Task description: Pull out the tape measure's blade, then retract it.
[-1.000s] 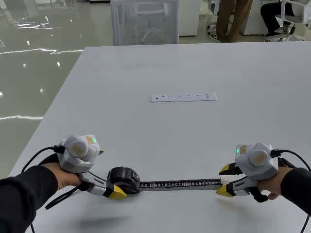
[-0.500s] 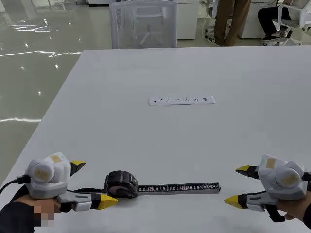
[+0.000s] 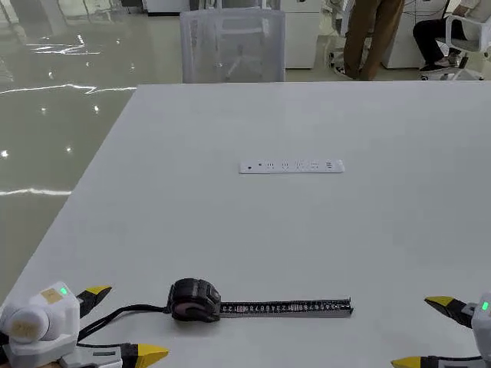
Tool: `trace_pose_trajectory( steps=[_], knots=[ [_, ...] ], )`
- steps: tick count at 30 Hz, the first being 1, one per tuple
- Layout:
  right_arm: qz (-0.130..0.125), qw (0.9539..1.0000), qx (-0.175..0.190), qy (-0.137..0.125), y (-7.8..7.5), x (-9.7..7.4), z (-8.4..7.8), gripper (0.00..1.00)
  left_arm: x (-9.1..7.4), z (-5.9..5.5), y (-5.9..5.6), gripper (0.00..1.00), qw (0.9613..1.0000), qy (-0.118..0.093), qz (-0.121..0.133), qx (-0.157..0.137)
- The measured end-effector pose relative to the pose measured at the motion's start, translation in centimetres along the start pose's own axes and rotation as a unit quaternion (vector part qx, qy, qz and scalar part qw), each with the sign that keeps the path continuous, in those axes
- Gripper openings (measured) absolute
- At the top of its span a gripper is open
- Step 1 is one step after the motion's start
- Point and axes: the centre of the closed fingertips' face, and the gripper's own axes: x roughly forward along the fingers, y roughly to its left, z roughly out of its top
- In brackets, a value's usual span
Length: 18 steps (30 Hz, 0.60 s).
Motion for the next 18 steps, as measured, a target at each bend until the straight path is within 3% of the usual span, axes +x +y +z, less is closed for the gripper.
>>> trace_pose_trajectory(
  steps=[9, 18],
  knots=[
    [-0.002, 0.9999, 0.017, -0.001, 0.0, -1.2, -1.0, 0.93, -0.7, 0.0, 0.9, 1.00, 0.9997, -0.014, 0.013, 0.012],
    [-0.005, 0.9996, 0.028, -0.003, 0.2, -1.6, -1.6, 1.00, -0.3, -0.4, 0.7, 1.00, 0.9998, -0.007, 0.010, 0.015]
  ],
)
